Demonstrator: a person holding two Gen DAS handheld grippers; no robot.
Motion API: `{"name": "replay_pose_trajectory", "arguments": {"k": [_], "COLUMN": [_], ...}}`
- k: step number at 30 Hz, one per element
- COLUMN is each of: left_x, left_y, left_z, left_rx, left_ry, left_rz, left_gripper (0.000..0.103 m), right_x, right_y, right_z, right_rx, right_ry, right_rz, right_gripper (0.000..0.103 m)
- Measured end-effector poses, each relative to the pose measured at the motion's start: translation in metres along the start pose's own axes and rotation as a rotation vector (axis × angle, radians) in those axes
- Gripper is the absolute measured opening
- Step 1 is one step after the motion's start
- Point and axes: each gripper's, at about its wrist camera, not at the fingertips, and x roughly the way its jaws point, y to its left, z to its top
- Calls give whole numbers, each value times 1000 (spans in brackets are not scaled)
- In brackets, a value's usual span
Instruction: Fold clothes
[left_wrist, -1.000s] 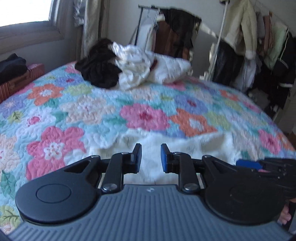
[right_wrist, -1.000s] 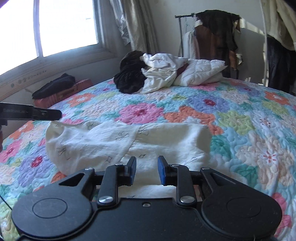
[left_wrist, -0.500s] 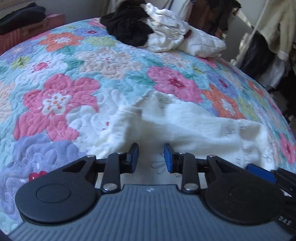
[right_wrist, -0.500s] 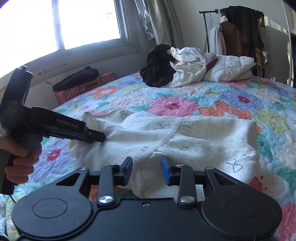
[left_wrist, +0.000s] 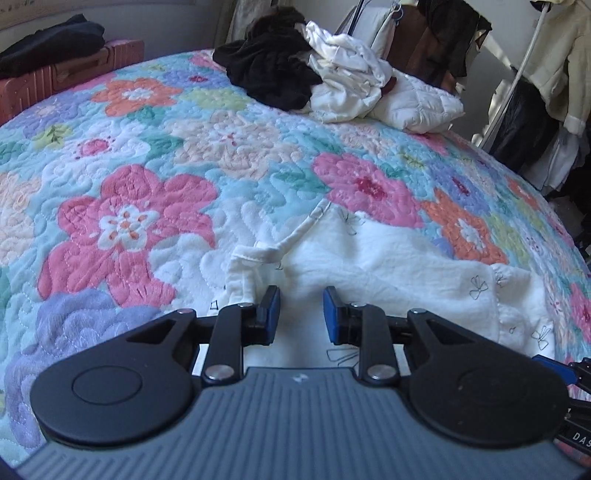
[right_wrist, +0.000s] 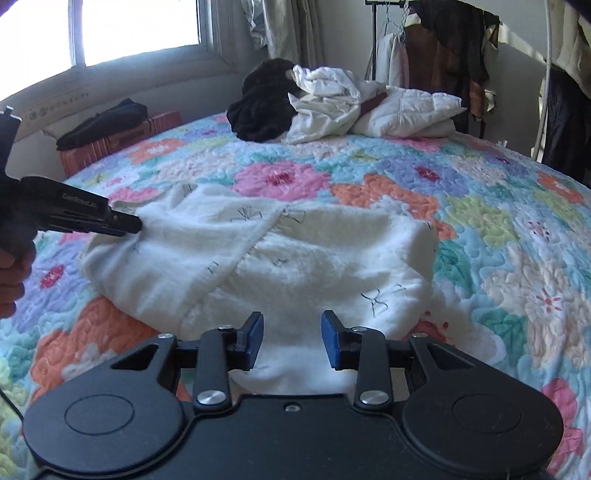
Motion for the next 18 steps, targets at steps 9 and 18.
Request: {"name": "replay_pose_trajectory", "arguments": {"k": [9, 18], "left_x": [29, -11], "left_y": [-1, -3], "left_z": [-7, 6], "left_rx": [25, -8], "left_ry": [74, -50], "left_rz": [-2, -101], "left_gripper": [28, 28], "right_x": [46, 6], "right_y": [-24, -29], "right_z": [3, 4], "right_rx": [137, 291], "right_ry": [28, -31], "right_rz": [-104, -90], "right_gripper": [46, 49]}}
